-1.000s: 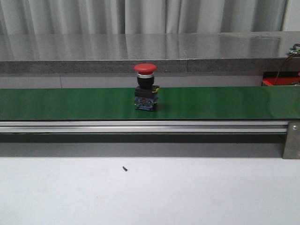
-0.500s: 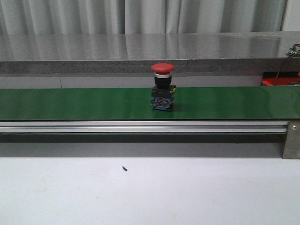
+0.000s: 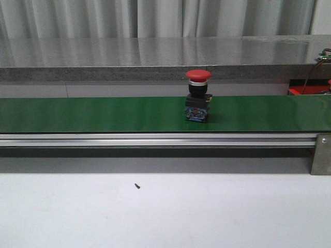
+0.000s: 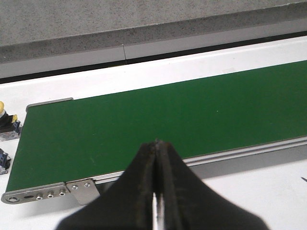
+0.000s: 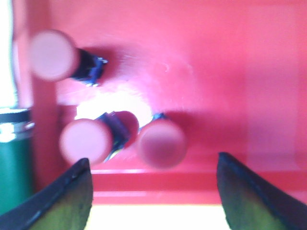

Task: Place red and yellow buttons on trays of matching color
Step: 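Carry the red button into the red tray and release it, then grasp the second red button on the belt with the right gripper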

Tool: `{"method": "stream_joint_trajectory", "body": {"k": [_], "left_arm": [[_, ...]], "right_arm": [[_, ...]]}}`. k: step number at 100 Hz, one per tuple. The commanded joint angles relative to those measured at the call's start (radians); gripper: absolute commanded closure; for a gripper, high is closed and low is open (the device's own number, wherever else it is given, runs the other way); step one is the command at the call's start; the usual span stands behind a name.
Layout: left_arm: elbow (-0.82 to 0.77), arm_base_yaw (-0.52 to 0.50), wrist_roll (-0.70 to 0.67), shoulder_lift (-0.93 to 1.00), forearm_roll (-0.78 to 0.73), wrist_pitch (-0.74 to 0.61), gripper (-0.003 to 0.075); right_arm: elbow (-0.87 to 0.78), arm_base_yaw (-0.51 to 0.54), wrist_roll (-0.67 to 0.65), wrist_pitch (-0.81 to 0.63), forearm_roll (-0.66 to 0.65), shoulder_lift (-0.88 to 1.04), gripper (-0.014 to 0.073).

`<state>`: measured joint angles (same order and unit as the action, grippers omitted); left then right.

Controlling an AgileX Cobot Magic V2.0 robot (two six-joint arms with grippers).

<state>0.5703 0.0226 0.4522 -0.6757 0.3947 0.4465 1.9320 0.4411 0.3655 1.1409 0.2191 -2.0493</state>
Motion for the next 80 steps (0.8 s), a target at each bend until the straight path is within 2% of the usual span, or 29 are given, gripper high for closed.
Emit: {"method": "stream_joint_trajectory", "body": {"k": [1, 21, 40, 80], "left_arm": [[0.028, 0.006, 0.001, 0.003, 0.021, -0.07, 0.074], [0.028, 0.006, 0.001, 0.003, 0.021, -0.07, 0.074], [0.028, 0.006, 0.001, 0.003, 0.021, -0.07, 0.074], [0.028, 0.006, 0.001, 0.003, 0.021, -0.07, 0.074]], "right_arm": [[0.032, -0.018, 0.01, 0.042, 0.02, 0.117, 0.0052], [0.029, -0.108, 0.038, 0.152, 0.019, 0.226, 0.0052], [-0.001, -0.207, 0.053, 0.191, 0.013, 0.317, 0.0053], [-0.344, -0.409, 0.061, 0.109, 0.002, 0.491, 0.0053]]}}
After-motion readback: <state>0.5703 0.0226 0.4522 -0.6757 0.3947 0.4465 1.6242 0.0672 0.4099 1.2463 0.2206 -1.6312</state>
